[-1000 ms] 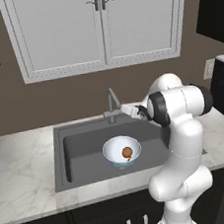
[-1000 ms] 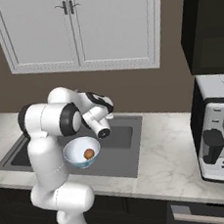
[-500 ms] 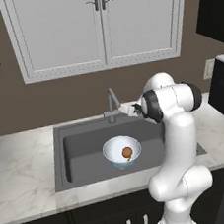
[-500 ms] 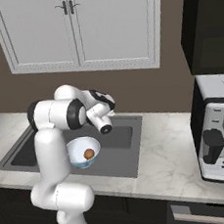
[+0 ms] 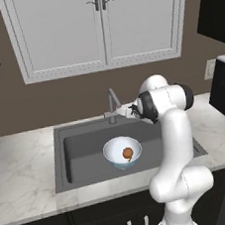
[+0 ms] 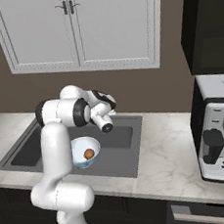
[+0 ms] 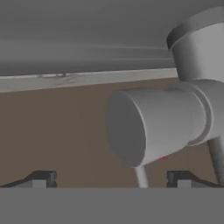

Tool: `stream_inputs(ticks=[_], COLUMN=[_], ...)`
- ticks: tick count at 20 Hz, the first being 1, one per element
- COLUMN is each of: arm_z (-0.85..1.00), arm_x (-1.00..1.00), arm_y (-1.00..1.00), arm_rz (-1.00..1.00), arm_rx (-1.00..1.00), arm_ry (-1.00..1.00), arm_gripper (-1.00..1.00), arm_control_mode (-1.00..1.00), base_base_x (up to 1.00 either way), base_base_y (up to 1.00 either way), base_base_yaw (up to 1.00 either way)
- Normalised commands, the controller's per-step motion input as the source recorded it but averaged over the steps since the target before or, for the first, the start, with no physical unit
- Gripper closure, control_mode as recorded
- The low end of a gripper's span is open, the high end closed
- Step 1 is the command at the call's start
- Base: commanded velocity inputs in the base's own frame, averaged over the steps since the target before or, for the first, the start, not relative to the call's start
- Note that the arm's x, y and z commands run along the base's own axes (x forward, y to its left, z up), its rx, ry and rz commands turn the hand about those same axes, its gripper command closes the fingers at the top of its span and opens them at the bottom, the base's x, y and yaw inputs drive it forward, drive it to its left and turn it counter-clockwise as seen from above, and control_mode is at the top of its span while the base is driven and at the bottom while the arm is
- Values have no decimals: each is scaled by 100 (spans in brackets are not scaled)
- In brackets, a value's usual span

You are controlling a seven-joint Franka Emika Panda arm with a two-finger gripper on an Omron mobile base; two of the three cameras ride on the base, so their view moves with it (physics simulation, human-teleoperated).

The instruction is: Pick the onion from the cabinet and place it in the bowl. Then pick the bowl and place it in the sink. Then turn on the sink facuet.

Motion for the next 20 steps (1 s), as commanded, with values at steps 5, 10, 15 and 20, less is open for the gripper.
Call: stream_inputs(ticks=[5, 10, 15, 20], arm_z=[-5, 0, 0, 3], arm_x=[33, 26, 22, 21], arm_y=[0, 0, -1, -21], arm_rz=[-2, -4, -4, -4], arm_rx=[0, 0, 0, 5], arm_ry=[0, 0, 2, 8], arm_gripper=[-100, -100, 100, 100], arm_control_mode=[-100, -100, -100, -100], base_base_x=[0, 0, 0, 0], base_base_y=[0, 0, 0, 0], base_base_yaw=[0, 0, 0, 0])
